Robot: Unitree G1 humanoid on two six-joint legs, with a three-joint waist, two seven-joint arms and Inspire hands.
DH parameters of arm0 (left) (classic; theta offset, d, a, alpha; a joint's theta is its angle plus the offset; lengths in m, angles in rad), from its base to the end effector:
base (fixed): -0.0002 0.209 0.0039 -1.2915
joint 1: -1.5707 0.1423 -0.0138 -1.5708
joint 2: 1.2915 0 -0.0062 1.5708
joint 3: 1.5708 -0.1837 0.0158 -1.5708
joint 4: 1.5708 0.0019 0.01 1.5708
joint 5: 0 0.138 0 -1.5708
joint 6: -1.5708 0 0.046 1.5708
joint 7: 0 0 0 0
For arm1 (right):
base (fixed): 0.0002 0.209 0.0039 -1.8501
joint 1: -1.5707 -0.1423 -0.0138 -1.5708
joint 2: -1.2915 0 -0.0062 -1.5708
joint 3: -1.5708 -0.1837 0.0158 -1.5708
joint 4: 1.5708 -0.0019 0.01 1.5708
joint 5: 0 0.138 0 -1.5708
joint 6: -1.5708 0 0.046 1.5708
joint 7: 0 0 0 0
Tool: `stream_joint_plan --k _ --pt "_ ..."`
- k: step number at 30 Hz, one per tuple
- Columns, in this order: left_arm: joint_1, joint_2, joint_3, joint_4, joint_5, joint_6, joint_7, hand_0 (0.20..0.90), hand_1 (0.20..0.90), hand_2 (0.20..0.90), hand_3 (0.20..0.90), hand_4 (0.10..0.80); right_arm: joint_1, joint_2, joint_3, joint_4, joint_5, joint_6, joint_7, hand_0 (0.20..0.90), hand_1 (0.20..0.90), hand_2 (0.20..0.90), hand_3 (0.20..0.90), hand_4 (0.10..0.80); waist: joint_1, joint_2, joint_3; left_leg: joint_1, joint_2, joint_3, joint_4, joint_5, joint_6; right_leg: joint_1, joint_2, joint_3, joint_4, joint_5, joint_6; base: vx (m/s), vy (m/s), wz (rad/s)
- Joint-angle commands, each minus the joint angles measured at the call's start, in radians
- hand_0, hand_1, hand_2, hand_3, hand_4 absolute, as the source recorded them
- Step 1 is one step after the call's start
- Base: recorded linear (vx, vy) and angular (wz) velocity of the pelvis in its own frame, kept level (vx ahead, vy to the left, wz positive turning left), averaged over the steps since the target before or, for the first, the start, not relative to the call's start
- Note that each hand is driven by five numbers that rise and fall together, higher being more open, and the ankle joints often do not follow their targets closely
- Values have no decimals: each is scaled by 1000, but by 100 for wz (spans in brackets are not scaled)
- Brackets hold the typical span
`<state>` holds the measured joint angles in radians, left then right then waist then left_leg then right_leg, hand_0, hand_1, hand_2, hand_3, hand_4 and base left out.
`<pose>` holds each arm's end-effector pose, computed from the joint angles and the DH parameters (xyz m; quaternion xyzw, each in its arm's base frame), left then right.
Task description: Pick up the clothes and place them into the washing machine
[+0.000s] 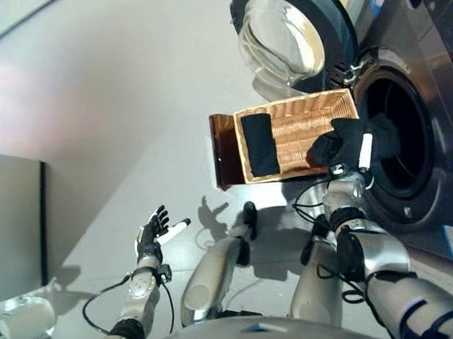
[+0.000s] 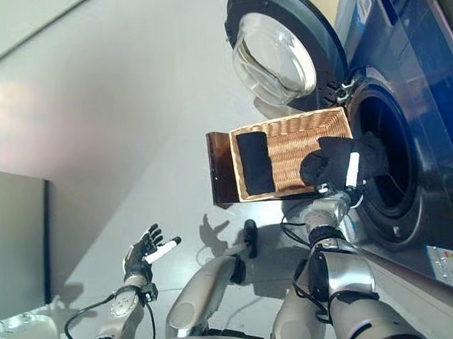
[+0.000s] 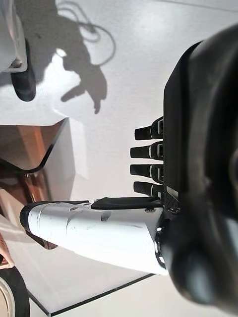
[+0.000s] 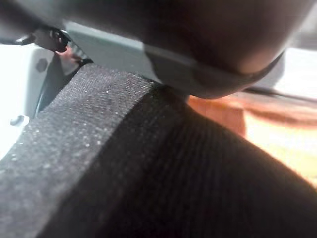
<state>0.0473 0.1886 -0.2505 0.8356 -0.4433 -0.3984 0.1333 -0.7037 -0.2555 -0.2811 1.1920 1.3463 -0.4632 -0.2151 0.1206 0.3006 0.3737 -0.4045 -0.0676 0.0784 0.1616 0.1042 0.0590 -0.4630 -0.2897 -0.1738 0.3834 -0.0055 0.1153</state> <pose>0.1277 0.1818 -0.0825 -0.0442 0.2558 0.1009 0.9604 0.2932 -0.2405 0.0325 0.5289 -0.0087 -0.4352 0.7286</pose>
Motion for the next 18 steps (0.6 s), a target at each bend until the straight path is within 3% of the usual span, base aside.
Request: stream_joint_plan --k 1,5,11,18 --pt "37 34 -9 -1 2 -52 11 900 900 900 900 800 -9 -44 -41 -61 -2 -108 29 200 200 200 200 300 17 5 -64 -83 -33 3 57 -58 -54 2 5 10 -28 -28 -24 0 0 0" --pt "45 39 -20 -19 2 -57 21 900 900 900 900 800 -69 -74 -72 -78 -2 -154 -15 200 200 200 200 300 22 28 -46 -131 -31 5 118 -71 -50 -44 8 26 39 -54 -34 -17 16 -1" --pt "48 56 -13 -24 -1 -57 36 900 900 900 900 800 -152 -126 -86 -99 -46 -200 -93 200 200 200 200 300 22 20 -14 -216 -35 -7 266 -142 -41 -111 19 72 164 -122 -46 7 -37 -1" --pt "81 96 -10 -69 -8 -69 18 900 900 900 900 800 -334 -392 -2 -126 -165 -208 -192 200 200 200 200 300 53 38 -43 -261 -40 -21 271 -141 -45 -186 15 86 206 -138 -50 -1 -8 -5"
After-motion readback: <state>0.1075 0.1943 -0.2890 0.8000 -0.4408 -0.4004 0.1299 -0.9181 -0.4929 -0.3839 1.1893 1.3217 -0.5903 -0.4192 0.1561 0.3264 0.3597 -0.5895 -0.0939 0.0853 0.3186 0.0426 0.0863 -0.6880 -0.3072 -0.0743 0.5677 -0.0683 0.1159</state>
